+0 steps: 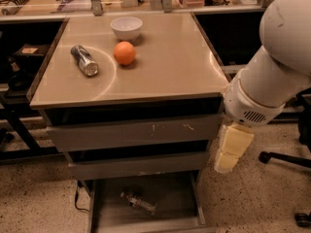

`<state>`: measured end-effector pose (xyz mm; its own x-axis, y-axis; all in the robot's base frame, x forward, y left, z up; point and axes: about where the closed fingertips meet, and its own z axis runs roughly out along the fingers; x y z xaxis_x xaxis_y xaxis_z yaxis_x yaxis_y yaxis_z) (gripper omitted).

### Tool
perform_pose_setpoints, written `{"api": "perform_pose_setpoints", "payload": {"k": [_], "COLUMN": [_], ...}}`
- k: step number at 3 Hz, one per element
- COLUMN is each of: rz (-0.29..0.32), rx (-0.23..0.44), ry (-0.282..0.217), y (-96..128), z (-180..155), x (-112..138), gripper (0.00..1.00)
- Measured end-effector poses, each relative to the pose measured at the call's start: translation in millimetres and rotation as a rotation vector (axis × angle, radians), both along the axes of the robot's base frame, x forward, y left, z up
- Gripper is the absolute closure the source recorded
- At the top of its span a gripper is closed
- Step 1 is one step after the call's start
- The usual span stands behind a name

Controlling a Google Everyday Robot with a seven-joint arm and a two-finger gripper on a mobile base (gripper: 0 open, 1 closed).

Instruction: Pick water bottle from bottom drawer and place on counter

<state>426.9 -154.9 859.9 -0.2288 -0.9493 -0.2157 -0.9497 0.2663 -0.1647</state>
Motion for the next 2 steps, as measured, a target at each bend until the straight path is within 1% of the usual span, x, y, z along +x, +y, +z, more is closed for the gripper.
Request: {"api": "perform_pose_setpoints", "payload": {"k": [1, 2], "rz": [0.0, -0.022], "rx": [0.002, 0.046], "ry": [0.002, 0.059], "y": [1, 22], "z": [-1, -39], "x": [-1, -16], "gripper": [0.0, 0.0]}}
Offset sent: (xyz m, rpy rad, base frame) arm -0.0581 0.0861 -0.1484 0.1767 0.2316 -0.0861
